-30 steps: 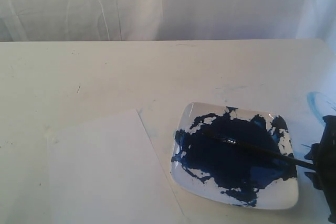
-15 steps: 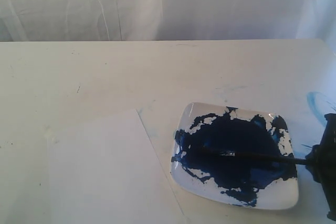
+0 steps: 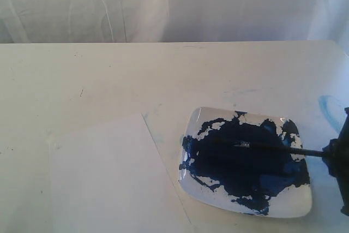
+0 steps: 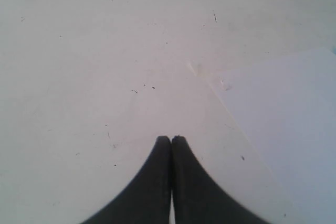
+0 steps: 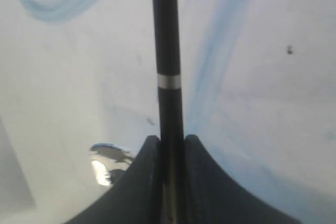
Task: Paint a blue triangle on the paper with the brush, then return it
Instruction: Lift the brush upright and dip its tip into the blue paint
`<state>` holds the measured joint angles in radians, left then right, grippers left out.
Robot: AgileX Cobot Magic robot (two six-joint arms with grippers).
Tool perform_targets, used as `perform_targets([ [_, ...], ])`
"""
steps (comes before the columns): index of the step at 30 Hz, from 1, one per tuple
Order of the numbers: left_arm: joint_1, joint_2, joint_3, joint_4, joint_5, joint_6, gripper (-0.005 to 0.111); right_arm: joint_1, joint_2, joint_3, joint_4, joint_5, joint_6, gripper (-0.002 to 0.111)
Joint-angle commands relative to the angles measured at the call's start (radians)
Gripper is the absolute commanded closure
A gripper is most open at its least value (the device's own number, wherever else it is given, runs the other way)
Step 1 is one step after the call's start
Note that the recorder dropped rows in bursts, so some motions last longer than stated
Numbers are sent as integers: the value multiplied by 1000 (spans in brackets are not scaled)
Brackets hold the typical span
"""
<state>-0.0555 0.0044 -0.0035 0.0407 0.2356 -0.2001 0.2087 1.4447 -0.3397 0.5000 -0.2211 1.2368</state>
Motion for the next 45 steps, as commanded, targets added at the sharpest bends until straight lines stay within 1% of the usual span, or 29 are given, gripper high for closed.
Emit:
perform_targets([
  [1,-5,-4,4,-2,-4,-2,107,1,-81,1,-5,-80,-2,106],
  [4,-5,-4,4,-2,-4,-2,107,1,-140,1,-83,-164,-5,106],
  [7,-5,-4,4,-2,-4,-2,107,1,-193,1,-237,-329,-14,106],
  [9,-5,-4,4,-2,-4,-2,107,1,-220,1,-324,-468,-99,106],
  [12,-5,-4,4,-2,-4,-2,107,1,-250,1,-411,-663,-290,106],
  [14,-5,-4,4,-2,-4,-2,107,1,-269,-1,-472,-761,-339,106],
  [15,-5,-4,4,-2,-4,-2,107,1,-283,-7,-500,-773,-346,107],
  [17,-5,-4,4,-2,-4,-2,107,1,-308,-34,-563,-704,-349,108],
  [20,-5,-4,4,-2,-4,-2,107,1,-339,-110,-713,-443,-359,108],
  [22,-5,-4,4,-2,-4,-2,107,1,-351,-171,-876,-304,-353,108],
  [23,-5,-4,4,-2,-4,-2,107,1,-367,-215,-1010,-240,-307,108],
  [26,-5,-4,4,-2,-4,-2,107,1,-399,-288,-1232,-204,-215,108],
  [27,-5,-4,4,-2,-4,-2,107,1,-412,-314,-1333,-204,-178,108],
  [28,-5,-4,4,-2,-4,-2,107,1,-417,-326,-1371,-199,-170,108],
  [29,-5,-4,4,-2,-4,-2,107,1,-419,-348,-1462,-182,-130,108],
  [30,-5,-4,4,-2,-4,-2,107,3,-419,-359,-1510,-172,-101,108],
  [32,-5,-4,4,-2,-4,-2,107,42,-410,-395,-1729,-159,24,108],
  [34,-5,-4,4,-2,-4,-2,107,85,-405,-425,-1866,-161,144,108],
  [38,-5,-4,4,-2,-4,-2,107,180,-405,-449,-1984,-163,159,108],
  [41,-5,-4,4,-2,-4,-2,107,226,-390,-449,-2047,-145,161,108],
  [45,-5,-4,4,-2,-4,-2,107,270,-337,-449,-2084,-141,148,108],
])
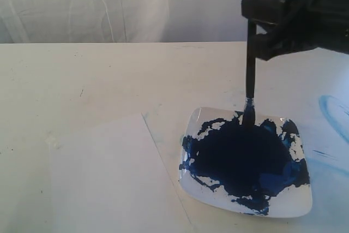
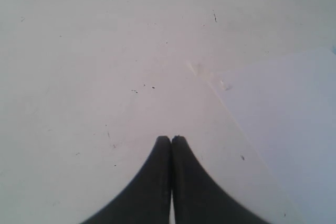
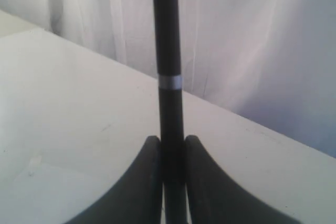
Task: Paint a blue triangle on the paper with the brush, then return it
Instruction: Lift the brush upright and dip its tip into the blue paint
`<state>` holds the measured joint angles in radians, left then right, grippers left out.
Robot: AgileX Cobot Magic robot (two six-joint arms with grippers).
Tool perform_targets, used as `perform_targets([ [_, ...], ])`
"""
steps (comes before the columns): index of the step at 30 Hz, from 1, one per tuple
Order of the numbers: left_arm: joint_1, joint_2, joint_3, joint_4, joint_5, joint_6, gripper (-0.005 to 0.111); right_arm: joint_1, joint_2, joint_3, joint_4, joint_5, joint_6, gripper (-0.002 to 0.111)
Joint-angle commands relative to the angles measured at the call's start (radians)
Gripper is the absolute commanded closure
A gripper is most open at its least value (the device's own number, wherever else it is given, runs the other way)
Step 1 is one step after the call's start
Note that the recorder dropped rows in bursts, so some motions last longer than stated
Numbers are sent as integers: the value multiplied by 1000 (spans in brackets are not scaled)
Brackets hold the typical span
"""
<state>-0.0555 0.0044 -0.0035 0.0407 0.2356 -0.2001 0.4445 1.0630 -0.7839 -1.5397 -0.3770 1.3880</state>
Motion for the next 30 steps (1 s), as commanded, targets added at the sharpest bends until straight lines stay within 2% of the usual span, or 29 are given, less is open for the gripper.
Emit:
perform_targets([
  [1,-5,-4,4,-2,-4,-2,107,37,62,-5,-44,14,-3,108],
  [8,-5,-4,4,-2,-4,-2,107,37,164,18,10,99,-9,108],
  [10,-5,-4,4,-2,-4,-2,107,37,178,39,69,108,-70,108],
  [16,-5,-4,4,-2,-4,-2,107,35,176,83,493,69,-472,108],
  [22,-5,-4,4,-2,-4,-2,107,33,176,157,947,-91,-823,108],
  [26,-5,-4,4,-2,-4,-2,107,33,176,205,1064,-141,-905,108],
  [30,-5,-4,4,-2,-4,-2,107,33,176,220,1066,-151,-917,108],
])
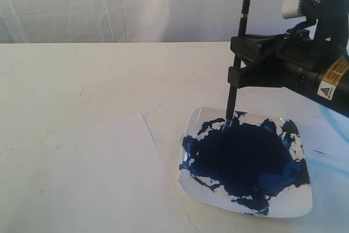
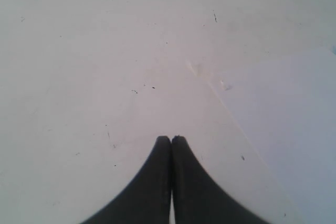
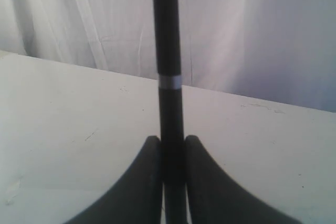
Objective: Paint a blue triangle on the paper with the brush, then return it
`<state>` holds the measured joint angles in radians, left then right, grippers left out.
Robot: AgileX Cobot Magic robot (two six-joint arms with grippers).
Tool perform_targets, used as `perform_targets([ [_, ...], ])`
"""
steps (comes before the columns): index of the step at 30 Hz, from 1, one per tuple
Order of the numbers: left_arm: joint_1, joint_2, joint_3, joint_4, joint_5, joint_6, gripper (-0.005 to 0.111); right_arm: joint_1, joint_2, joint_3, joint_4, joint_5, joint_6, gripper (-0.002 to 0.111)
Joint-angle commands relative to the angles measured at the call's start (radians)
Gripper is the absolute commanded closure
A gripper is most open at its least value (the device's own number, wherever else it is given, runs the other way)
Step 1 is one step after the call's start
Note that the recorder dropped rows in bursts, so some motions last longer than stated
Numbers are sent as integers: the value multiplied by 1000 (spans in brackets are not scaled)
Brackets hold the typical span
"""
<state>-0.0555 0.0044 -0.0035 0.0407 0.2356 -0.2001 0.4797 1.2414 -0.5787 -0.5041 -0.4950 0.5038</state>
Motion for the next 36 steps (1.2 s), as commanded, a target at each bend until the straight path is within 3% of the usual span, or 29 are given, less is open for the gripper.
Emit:
perform_targets([
  [1,-5,-4,4,-2,-4,-2,107,-2,-3,16,31,-39,-32,108],
  [17,-5,-4,4,-2,-4,-2,107,-2,30,33,31,8,-59,108],
  [29,-5,-4,4,-2,-4,-2,107,-2,-7,45,60,-246,-52,108],
  [36,-5,-4,4,-2,-4,-2,107,-2,-18,45,60,-58,-55,108],
])
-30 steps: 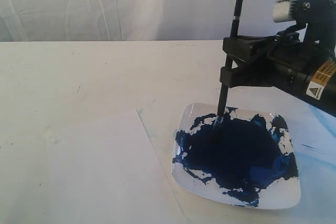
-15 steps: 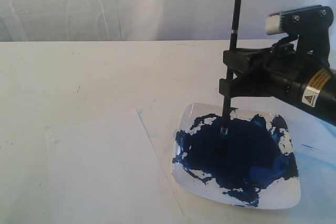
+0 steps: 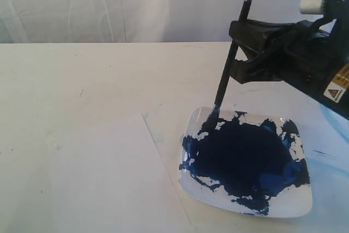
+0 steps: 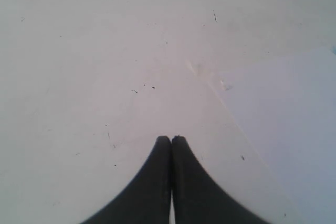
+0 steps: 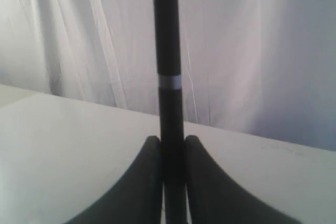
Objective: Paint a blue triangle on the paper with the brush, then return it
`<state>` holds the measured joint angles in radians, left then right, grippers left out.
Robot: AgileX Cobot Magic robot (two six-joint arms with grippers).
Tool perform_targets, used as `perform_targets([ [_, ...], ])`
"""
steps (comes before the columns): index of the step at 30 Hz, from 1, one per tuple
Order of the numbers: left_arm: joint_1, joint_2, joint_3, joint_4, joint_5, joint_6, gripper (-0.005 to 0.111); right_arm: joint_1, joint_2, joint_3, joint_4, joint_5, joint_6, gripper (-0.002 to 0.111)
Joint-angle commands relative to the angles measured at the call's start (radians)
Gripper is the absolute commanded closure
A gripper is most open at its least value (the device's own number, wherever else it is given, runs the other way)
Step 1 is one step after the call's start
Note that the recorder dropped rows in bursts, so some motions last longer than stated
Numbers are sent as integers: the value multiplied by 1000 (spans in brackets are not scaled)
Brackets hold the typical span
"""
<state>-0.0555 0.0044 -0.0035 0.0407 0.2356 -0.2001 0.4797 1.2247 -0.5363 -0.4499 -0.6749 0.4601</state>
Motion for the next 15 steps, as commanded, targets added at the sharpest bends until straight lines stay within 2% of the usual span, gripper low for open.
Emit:
perform_targets([
  [1,-5,-4,4,-2,-4,-2,107,-2,1,2,6,143,-11,108],
  [9,-5,-4,4,-2,-4,-2,107,-2,4,2,6,74,-11,108],
  [15,-5,-4,4,-2,-4,-2,107,-2,4,2,6,145,-17,108],
])
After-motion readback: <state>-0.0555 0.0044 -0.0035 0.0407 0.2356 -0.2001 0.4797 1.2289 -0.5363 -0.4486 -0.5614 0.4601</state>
